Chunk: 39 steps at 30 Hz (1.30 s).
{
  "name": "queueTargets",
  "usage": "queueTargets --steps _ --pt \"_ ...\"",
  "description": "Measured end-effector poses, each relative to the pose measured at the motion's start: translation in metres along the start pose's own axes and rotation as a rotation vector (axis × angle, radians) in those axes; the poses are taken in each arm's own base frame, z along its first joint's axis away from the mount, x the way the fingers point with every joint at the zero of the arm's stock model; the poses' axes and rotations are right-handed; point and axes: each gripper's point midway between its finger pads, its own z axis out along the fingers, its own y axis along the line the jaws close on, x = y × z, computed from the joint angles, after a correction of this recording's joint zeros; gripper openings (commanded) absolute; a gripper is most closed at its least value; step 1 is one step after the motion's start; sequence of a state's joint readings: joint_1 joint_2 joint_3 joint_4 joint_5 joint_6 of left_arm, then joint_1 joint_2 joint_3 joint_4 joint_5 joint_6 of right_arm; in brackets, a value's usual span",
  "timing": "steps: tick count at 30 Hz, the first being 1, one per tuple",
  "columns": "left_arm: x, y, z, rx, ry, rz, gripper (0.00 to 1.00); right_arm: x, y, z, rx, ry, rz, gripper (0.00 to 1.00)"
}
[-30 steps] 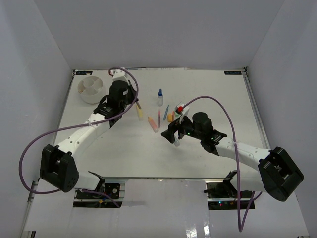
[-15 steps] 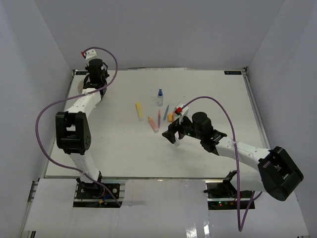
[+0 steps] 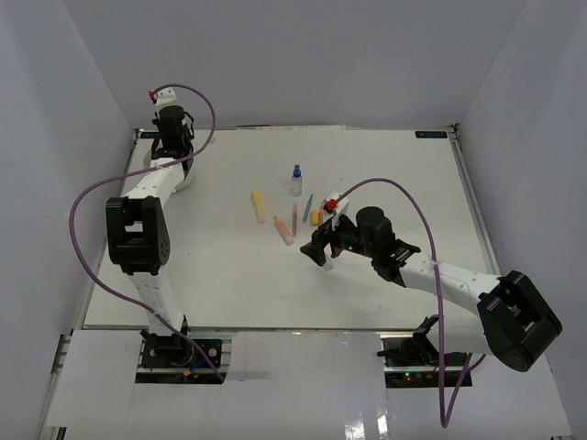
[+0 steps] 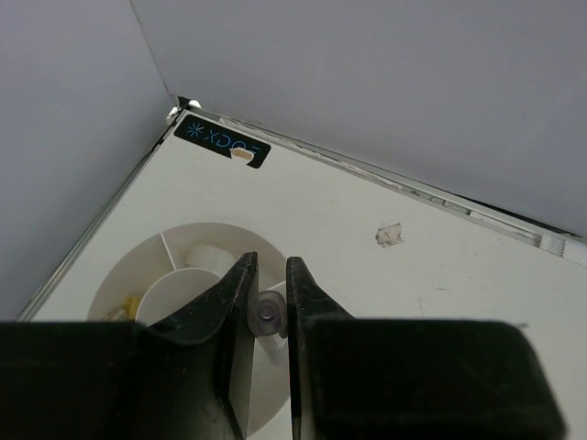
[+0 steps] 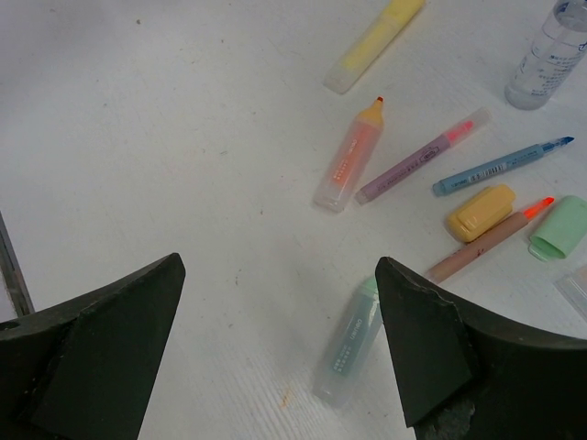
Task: Sort the stationery into containers
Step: Place the pen in the storage box.
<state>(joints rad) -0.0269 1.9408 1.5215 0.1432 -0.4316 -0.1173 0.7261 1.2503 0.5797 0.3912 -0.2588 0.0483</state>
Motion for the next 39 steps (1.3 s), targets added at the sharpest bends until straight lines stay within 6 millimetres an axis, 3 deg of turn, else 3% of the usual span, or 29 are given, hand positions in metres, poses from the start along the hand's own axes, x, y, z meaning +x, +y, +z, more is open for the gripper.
queueTargets --steps 8,17,21,25,28,32,36,39 --pt "0.005 0.007 0.006 -0.014 0.020 0.032 0.24 0.000 0.000 0.000 -0.002 0.000 0.000 0.91" --pt "0.045 0.008 0.019 -0.017 0.112 0.077 0.37 0.000 -0.002 0.000 0.004 0.000 0.002 0.91" --pt "0.052 0.007 0.018 -0.009 0.136 0.084 0.40 0.000 -0.003 0.000 0.011 0.000 0.003 0.92" --pt "0.053 0.005 0.017 0.003 0.147 0.076 0.48 0.003 -0.007 -0.001 0.034 0.011 0.009 0.92" --pt "0.054 0.002 0.011 0.021 0.173 0.065 0.64 0.009 -0.013 -0.003 0.069 0.034 0.030 0.90" --pt "0.033 -0.002 -0.008 0.066 0.180 0.022 0.83 0.016 -0.022 -0.005 0.131 0.088 0.068 0.90" --pt "-0.018 -0.003 -0.048 0.131 0.128 -0.051 0.98 0.006 -0.032 -0.001 0.189 0.104 0.096 0.94" --pt "-0.060 -0.001 -0.088 0.191 0.068 -0.114 0.98 0.004 -0.039 0.004 0.225 0.128 0.129 0.98"
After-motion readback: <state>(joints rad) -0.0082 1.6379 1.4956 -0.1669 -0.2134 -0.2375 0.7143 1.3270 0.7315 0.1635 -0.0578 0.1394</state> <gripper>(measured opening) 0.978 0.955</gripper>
